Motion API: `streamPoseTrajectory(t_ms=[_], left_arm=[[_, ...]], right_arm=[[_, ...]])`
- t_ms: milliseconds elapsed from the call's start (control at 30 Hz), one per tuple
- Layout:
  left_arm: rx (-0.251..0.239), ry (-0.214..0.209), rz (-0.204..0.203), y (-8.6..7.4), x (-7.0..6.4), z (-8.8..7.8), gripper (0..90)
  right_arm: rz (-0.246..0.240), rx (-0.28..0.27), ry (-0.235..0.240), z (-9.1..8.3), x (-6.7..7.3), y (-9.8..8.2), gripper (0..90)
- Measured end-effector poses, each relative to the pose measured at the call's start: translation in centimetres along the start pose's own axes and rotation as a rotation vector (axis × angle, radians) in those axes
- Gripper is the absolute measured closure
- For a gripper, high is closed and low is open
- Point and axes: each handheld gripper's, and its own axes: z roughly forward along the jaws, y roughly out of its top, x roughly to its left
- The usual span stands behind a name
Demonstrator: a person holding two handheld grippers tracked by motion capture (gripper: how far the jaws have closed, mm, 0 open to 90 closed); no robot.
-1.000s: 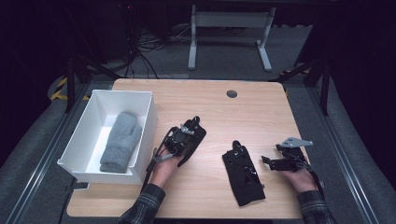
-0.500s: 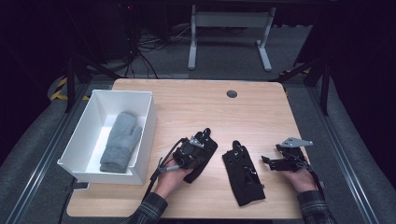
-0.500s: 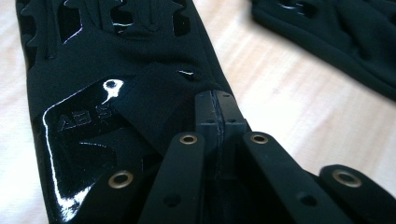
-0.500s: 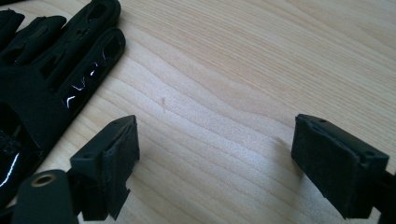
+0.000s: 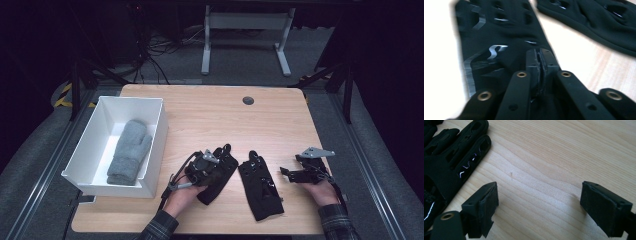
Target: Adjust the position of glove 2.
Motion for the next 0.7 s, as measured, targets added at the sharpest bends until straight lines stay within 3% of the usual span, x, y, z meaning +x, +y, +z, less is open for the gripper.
streamPoseTrajectory(t_ms=[167, 200, 300, 533, 700], left_arm=[[-0.018, 0.049, -0.036, -0.3, 1.5, -0.8, 89.7], [-0.008, 0.077, -0.050, -0.6, 2.0, -0.7, 89.7], [0.020, 0.099, -0.052, -0.9, 2.4, -0.5, 89.7], [0.058, 0.084, -0.043, -1.8, 1.8, -0.4, 89.7], [0.058, 0.042, -0.043, -2.5, 1.0, -0.7, 89.7]], right_arm=[[0.000, 0.000, -0.001, 0.0, 0.0, 0.0, 15.4], [0.000, 0.000, -0.001, 0.0, 0.0, 0.0, 15.4], [0.001, 0.000, -0.001, 0.0, 0.0, 0.0, 15.4], [0.001, 0.000, -0.001, 0.0, 0.0, 0.0, 15.4], [0.001, 0.000, -0.002, 0.0, 0.0, 0.0, 15.4]])
